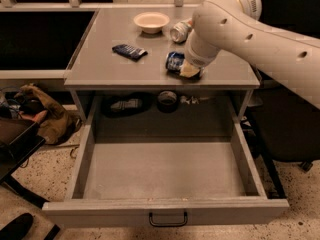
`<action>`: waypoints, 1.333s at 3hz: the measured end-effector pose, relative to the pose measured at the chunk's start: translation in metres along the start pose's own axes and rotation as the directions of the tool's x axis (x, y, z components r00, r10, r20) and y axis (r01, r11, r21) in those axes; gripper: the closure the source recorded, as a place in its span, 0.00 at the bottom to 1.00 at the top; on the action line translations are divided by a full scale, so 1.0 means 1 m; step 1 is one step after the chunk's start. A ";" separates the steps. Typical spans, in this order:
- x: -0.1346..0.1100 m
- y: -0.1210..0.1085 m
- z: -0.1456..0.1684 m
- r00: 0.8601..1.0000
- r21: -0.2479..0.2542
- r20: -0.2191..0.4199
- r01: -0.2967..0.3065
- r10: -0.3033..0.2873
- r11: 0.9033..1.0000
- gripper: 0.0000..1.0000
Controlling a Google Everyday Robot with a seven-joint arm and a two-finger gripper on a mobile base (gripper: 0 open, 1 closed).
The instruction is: Pick pepsi can from top drawer and place on counter
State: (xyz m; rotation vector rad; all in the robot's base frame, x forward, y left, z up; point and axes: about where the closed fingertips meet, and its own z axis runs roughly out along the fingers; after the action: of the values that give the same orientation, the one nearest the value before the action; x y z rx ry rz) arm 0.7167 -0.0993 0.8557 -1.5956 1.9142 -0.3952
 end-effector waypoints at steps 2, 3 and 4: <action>0.003 0.003 0.003 1.000 -0.022 0.005 -0.014 0.014 1.000 0.81; 0.003 0.003 0.003 1.000 -0.022 0.005 -0.014 0.014 1.000 0.58; 0.003 0.003 0.003 1.000 -0.022 0.005 -0.014 0.014 1.000 0.35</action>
Offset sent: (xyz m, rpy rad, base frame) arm -0.0011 -0.0014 -0.0046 0.0149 0.0215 -0.0020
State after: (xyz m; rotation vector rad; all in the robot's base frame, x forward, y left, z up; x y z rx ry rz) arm 0.7156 -0.1007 0.8511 -1.5946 1.9306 -0.3652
